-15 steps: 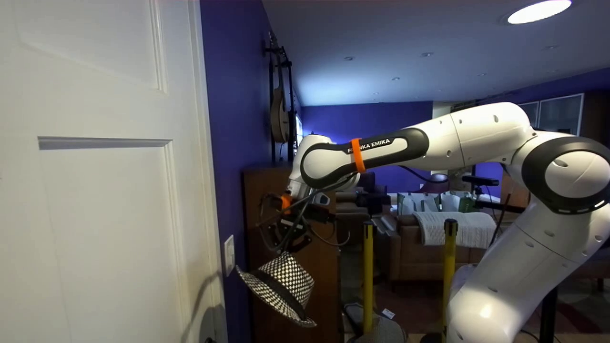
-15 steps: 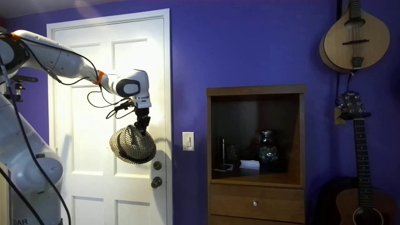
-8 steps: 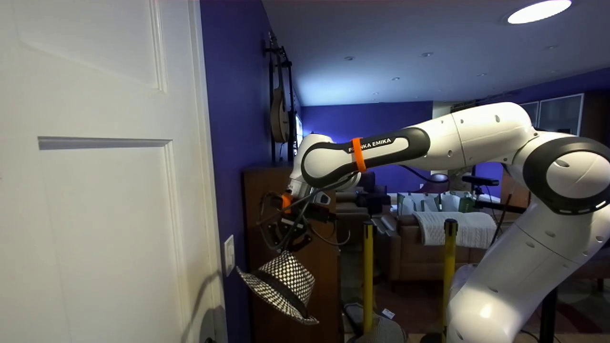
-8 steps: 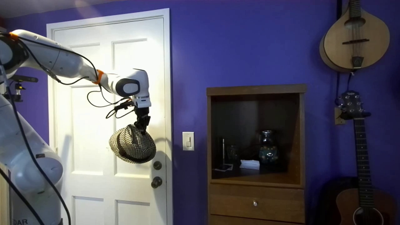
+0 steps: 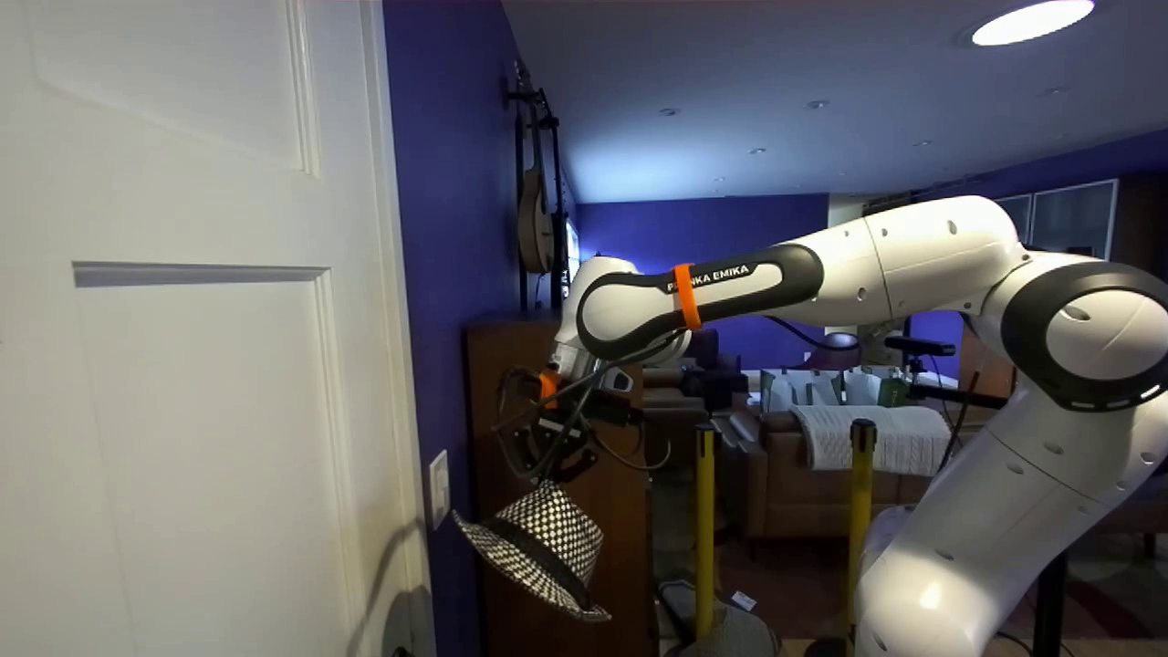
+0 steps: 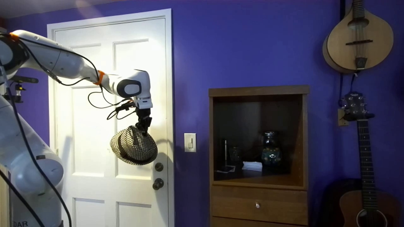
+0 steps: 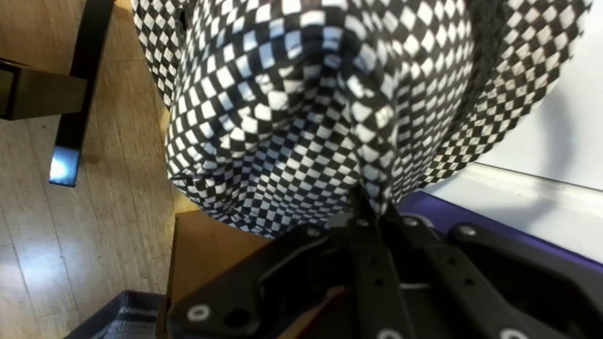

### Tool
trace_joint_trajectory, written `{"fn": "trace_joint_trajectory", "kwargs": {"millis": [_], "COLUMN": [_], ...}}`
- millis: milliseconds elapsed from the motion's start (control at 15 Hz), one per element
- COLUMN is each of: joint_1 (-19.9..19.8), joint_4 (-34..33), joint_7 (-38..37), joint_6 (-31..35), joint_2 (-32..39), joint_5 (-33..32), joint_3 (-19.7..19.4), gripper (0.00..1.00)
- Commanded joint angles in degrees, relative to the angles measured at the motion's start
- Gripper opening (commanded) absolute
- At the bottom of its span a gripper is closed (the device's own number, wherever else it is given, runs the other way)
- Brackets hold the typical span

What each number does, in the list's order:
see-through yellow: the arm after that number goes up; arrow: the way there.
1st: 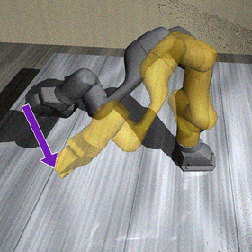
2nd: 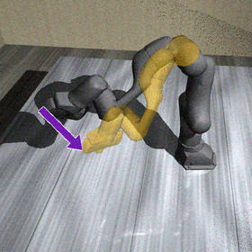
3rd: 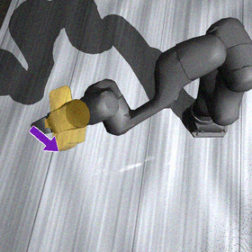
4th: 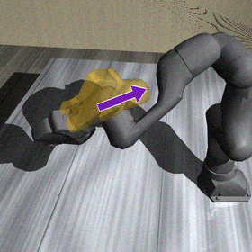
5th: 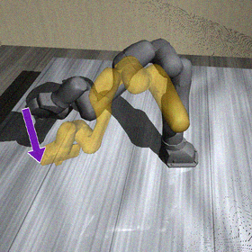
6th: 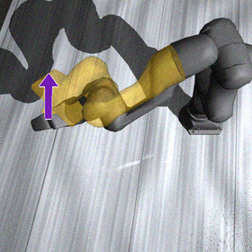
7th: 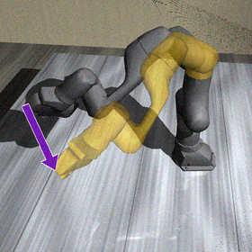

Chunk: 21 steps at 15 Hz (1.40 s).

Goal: Take the hat off of the top of the cabinet and hang it on the door

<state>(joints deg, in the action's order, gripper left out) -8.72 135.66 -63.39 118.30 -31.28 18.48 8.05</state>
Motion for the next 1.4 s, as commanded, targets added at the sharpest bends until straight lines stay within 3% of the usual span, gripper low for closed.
{"fn": "trace_joint_trajectory", "kwargs": {"millis": [0,333,867,1067,1333], "joint_1": [3.12,8.78,16.57,18.51,19.24], "joint_4": [-0.51,1.67,7.81,7.36,7.72], "joint_7": [-0.73,-3.05,-9.00,-11.09,-9.91], "joint_6": [-0.45,1.95,19.43,23.51,22.30], "joint_2": [1.41,2.88,7.58,10.12,10.33], "joint_5": [-0.03,4.08,16.22,17.31,15.02], "joint_3": [0.14,1.97,6.00,7.40,6.62], "gripper": [0.01,0.01,0.01,0.01,0.04]}}
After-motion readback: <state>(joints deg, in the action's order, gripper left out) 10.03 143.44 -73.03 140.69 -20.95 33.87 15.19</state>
